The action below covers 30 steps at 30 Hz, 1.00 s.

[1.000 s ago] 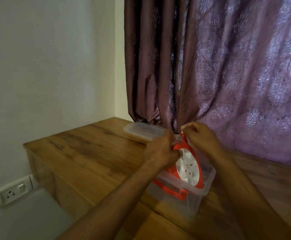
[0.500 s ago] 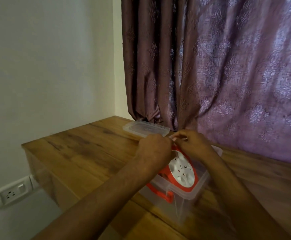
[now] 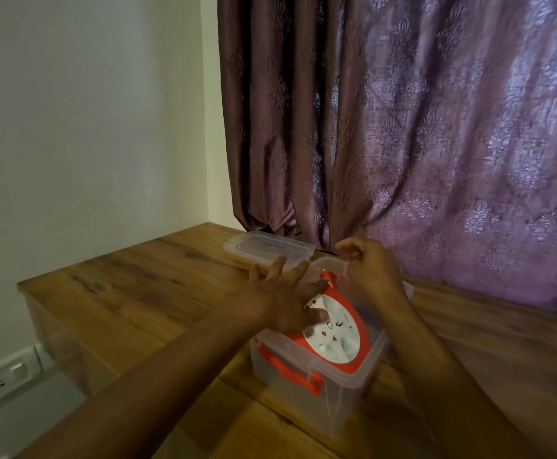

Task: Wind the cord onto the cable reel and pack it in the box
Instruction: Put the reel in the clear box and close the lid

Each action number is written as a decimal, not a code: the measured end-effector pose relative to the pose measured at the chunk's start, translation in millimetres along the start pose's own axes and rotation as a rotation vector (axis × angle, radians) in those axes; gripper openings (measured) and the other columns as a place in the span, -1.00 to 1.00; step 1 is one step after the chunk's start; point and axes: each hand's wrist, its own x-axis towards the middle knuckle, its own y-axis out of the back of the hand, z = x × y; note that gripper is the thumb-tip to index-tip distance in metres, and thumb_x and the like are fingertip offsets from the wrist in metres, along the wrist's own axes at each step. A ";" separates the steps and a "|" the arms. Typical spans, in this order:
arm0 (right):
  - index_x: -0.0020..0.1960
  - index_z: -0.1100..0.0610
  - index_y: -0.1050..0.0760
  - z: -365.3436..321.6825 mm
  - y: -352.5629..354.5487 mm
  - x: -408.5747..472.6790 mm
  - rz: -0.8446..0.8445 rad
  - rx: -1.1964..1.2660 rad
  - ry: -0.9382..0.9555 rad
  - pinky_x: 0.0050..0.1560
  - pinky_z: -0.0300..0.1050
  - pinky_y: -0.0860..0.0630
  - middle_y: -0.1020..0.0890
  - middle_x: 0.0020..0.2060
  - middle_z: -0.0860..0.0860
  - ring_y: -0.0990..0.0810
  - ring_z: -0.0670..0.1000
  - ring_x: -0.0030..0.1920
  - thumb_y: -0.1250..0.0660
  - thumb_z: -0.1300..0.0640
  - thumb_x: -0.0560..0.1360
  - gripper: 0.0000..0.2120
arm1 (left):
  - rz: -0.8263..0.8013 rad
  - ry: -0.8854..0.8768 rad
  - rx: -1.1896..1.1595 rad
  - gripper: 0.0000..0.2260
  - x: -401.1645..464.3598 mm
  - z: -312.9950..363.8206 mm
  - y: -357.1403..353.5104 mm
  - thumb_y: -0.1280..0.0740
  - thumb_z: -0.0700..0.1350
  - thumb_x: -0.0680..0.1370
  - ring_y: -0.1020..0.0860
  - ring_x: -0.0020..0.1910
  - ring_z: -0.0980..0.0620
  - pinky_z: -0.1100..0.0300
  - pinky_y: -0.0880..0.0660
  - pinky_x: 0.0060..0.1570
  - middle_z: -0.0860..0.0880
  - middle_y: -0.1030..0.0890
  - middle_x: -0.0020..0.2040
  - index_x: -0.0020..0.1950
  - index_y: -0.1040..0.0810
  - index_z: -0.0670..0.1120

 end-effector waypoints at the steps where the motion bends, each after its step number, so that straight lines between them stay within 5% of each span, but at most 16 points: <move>1: 0.06 0.10 -0.62 -0.9 1.2 -0.5 0.021 0.035 -0.011 -0.05 -0.24 -0.49 -0.65 -0.06 -0.02 -0.60 -0.05 -0.04 -0.27 0.37 0.46 -0.72 | 0.005 -0.012 -0.040 -0.33 2.8 -3.2 0.3 0.00 0.40 0.58 0.31 0.60 -0.19 -0.42 0.19 0.48 0.06 0.33 0.63 0.57 0.25 0.29; 5: 0.09 0.16 -0.59 -1.8 3.5 -1.6 0.055 0.094 -0.002 -0.35 -0.52 -0.40 -0.63 -0.05 0.02 -0.58 -0.03 -0.04 -0.28 0.45 0.43 -0.68 | 0.396 -0.003 -0.567 -0.48 22.2 -39.7 3.0 -0.12 0.12 0.69 0.01 0.63 -0.10 -0.15 0.02 0.53 -0.04 0.00 0.66 0.63 -0.07 0.08; 7: 0.09 0.17 -0.59 -1.5 2.4 -1.0 0.058 0.083 0.004 -0.43 -0.56 -0.37 -0.63 -0.04 0.02 -0.56 -0.04 -0.07 -0.26 0.45 0.45 -0.68 | 0.549 0.076 -0.626 -0.59 38.9 -65.2 -6.1 -0.16 0.00 0.70 -0.26 0.54 -0.14 -0.05 -0.20 0.48 -0.12 -0.27 0.59 0.55 -0.30 -0.04; 9: 0.10 0.15 -0.59 -1.7 0.9 0.0 0.053 0.037 0.012 -0.30 -0.51 -0.43 -0.64 -0.02 0.02 -0.58 -0.04 -0.05 -0.28 0.43 0.46 -0.69 | 0.481 0.145 -0.515 -0.59 57.7 -85.4 -23.9 -0.24 -0.04 0.67 -0.41 0.44 -0.14 -0.04 -0.36 0.41 -0.14 -0.40 0.51 0.51 -0.37 -0.10; 11: 0.08 0.11 -0.60 -0.3 -0.2 2.5 0.049 0.000 0.014 -0.05 -0.23 -0.52 -0.66 -0.01 0.00 -0.59 -0.03 -0.02 -0.35 0.35 0.44 -0.73 | 0.362 0.163 -0.387 -0.51 80.3 -97.4 -43.9 -0.28 0.00 0.64 -0.42 0.44 -0.13 -0.06 -0.40 0.39 -0.14 -0.42 0.51 0.54 -0.32 -0.10; 16: 0.06 0.04 -0.60 4.5 -4.0 8.6 0.053 -0.015 0.029 0.00 -0.14 -0.51 -0.65 -0.08 -0.10 -0.61 -0.06 -0.02 -0.45 0.18 0.40 -0.76 | 0.153 0.128 -0.109 -0.37 134.9 -103.8 -66.5 -0.13 0.16 0.67 -0.02 0.63 -0.10 -0.22 -0.11 0.53 -0.03 -0.05 0.66 0.64 0.02 -0.04; 19: 0.08 0.05 -0.60 6.6 -5.2 10.1 0.052 -0.025 0.022 -0.01 -0.17 -0.49 -0.66 -0.04 -0.07 -0.59 -0.07 -0.02 -0.37 0.24 0.43 -0.76 | 0.124 0.079 -0.052 -0.39 158.2 -98.7 -67.9 -0.09 0.13 0.69 0.05 0.64 -0.09 -0.23 -0.03 0.53 -0.03 0.03 0.67 0.64 0.09 -0.03; 24: 0.10 0.03 -0.60 9.6 -6.4 10.9 0.052 -0.060 0.028 -0.04 -0.22 -0.45 -0.67 0.00 -0.08 -0.55 -0.11 -0.05 -0.26 0.32 0.50 -0.71 | 0.210 0.089 -0.086 -0.57 173.1 -101.1 -63.9 -0.18 0.09 0.65 -0.40 0.40 -0.18 -0.17 -0.36 0.33 -0.15 -0.41 0.44 0.47 -0.34 -0.06; 30: 0.09 0.04 -0.60 8.7 -4.9 9.9 0.084 0.003 0.016 -0.01 -0.15 -0.50 -0.67 -0.03 -0.04 -0.61 -0.04 -0.03 -0.23 0.33 0.49 -0.70 | 0.403 0.073 0.088 -0.68 136.4 -104.4 -51.3 -0.26 0.07 0.59 -0.50 0.18 -0.14 -0.11 -0.38 0.22 -0.13 -0.54 0.24 0.26 -0.44 -0.07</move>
